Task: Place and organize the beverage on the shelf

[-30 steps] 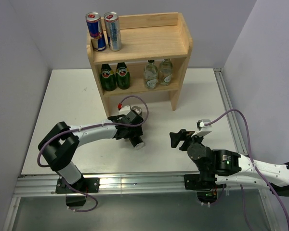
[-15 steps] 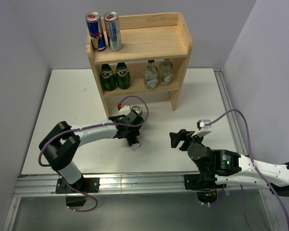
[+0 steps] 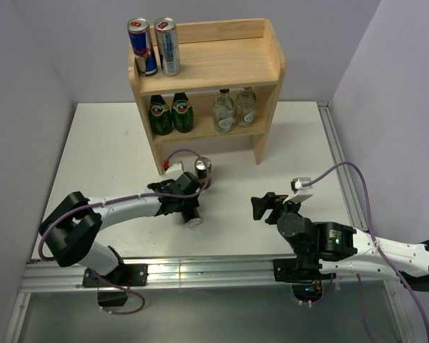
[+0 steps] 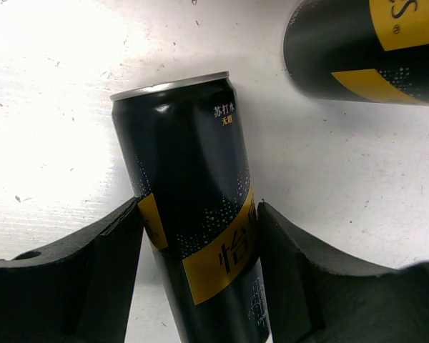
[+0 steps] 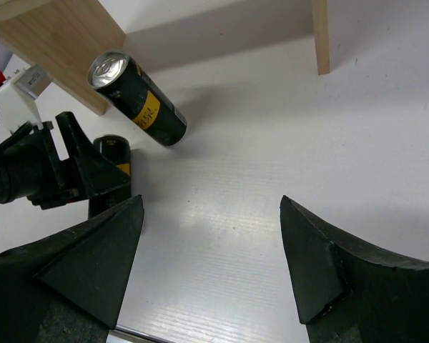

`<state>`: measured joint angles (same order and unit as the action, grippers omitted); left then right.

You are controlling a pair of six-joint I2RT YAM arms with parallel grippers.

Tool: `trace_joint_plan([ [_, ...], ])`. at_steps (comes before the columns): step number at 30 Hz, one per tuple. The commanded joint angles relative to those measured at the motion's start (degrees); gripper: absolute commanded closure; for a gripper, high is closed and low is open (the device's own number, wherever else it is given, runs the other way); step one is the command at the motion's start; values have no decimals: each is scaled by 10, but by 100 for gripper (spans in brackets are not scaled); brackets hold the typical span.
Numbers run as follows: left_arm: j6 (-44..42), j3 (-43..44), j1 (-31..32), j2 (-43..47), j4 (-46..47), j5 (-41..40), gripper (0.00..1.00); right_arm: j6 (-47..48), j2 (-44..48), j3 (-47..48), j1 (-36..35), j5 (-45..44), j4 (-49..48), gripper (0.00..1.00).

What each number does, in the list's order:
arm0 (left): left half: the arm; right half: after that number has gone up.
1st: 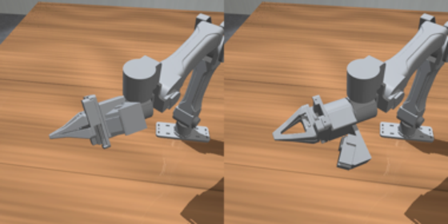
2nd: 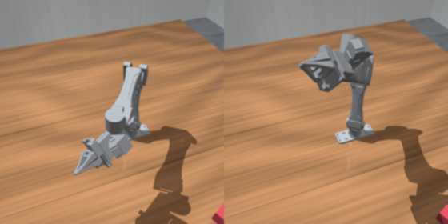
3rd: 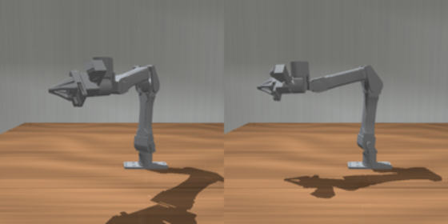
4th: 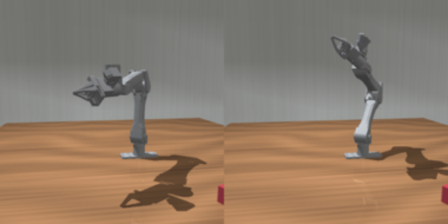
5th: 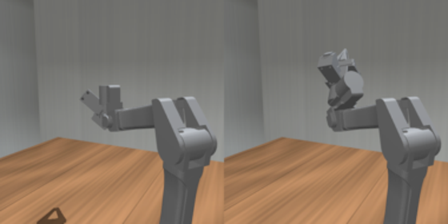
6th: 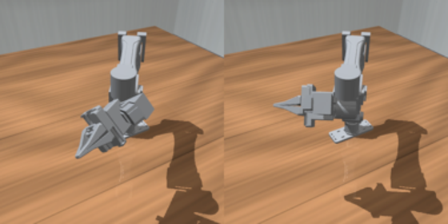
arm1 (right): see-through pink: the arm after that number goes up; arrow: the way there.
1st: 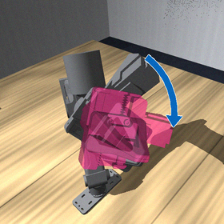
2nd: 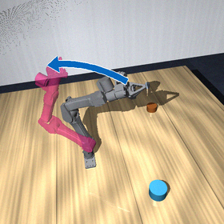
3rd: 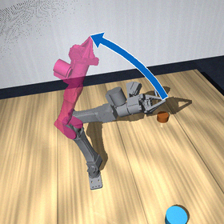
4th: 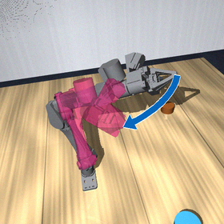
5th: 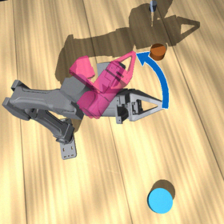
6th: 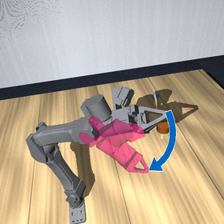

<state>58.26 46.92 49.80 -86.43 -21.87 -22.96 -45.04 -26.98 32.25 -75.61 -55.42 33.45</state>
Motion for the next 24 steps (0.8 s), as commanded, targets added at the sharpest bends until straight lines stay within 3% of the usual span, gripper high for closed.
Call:
trace_joint_plan([
  [1, 9, -32, 1, 3, -27, 4, 39, 1, -8, 1, -2, -11, -15, 16],
  [12, 7, -37, 1, -34, -5, 5, 24, 0, -14, 3, -2, -11, -15, 17],
  [17, 9, -35, 0, -46, 3, -3, 30, 2, -17, 4, -2, -9, -16, 16],
  [20, 8, -33, -1, -50, 8, -4, 41, 3, -18, 3, -2, -8, -17, 17],
  [23, 7, -31, -1, -49, 0, -10, 65, 3, -18, 4, -2, -10, -17, 17],
  [24, 6, -31, -1, -48, -3, -15, 82, 5, -18, 2, -2, -8, -19, 17],
])
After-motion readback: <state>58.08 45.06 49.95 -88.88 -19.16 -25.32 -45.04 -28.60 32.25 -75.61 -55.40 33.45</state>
